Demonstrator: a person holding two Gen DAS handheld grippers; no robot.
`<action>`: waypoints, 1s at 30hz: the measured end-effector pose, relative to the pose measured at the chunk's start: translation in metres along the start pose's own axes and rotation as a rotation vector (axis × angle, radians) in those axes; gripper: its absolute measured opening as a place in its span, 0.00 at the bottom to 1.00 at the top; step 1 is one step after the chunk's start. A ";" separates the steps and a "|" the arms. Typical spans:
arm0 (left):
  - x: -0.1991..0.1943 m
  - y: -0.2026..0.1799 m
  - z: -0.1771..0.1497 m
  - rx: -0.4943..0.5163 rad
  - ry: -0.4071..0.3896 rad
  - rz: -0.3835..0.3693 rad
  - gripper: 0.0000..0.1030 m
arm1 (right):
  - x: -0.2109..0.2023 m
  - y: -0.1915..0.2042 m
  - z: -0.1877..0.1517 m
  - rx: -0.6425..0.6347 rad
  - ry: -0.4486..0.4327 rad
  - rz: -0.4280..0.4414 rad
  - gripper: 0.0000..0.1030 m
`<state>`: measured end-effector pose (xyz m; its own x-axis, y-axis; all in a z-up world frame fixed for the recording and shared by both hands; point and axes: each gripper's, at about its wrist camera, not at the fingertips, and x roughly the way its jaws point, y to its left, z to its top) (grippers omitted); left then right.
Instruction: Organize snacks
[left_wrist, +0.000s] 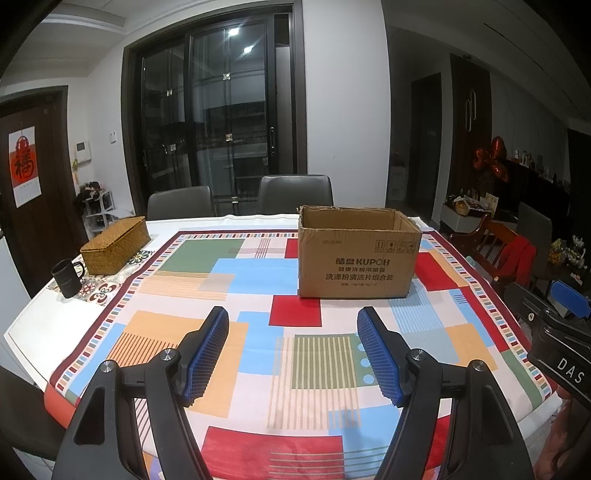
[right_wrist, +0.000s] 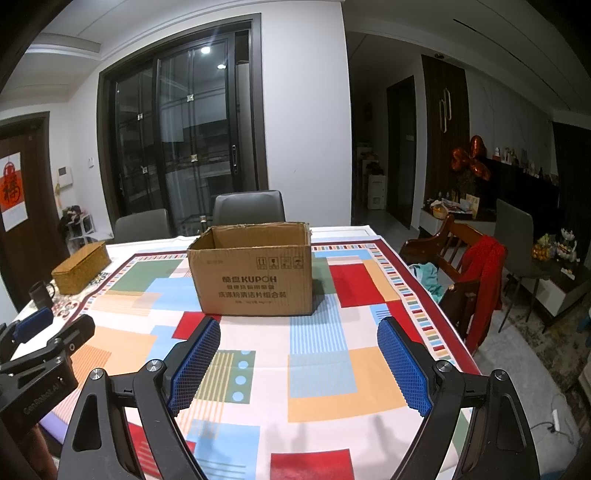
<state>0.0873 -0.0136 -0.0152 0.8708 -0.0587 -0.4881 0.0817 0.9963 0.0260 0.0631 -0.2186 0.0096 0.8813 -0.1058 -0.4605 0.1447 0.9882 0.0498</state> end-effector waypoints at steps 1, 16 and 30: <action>0.000 0.000 0.000 -0.001 0.001 0.000 0.69 | 0.000 0.000 0.000 0.000 0.000 0.001 0.85; 0.001 -0.001 -0.004 0.003 0.006 -0.001 0.69 | 0.001 0.001 0.000 -0.009 0.004 0.001 0.85; 0.000 0.000 -0.004 0.001 0.012 -0.003 0.69 | 0.002 -0.001 0.000 -0.009 0.005 0.002 0.85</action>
<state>0.0849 -0.0129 -0.0190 0.8646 -0.0611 -0.4987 0.0850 0.9961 0.0254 0.0643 -0.2194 0.0086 0.8791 -0.1032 -0.4652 0.1389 0.9894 0.0430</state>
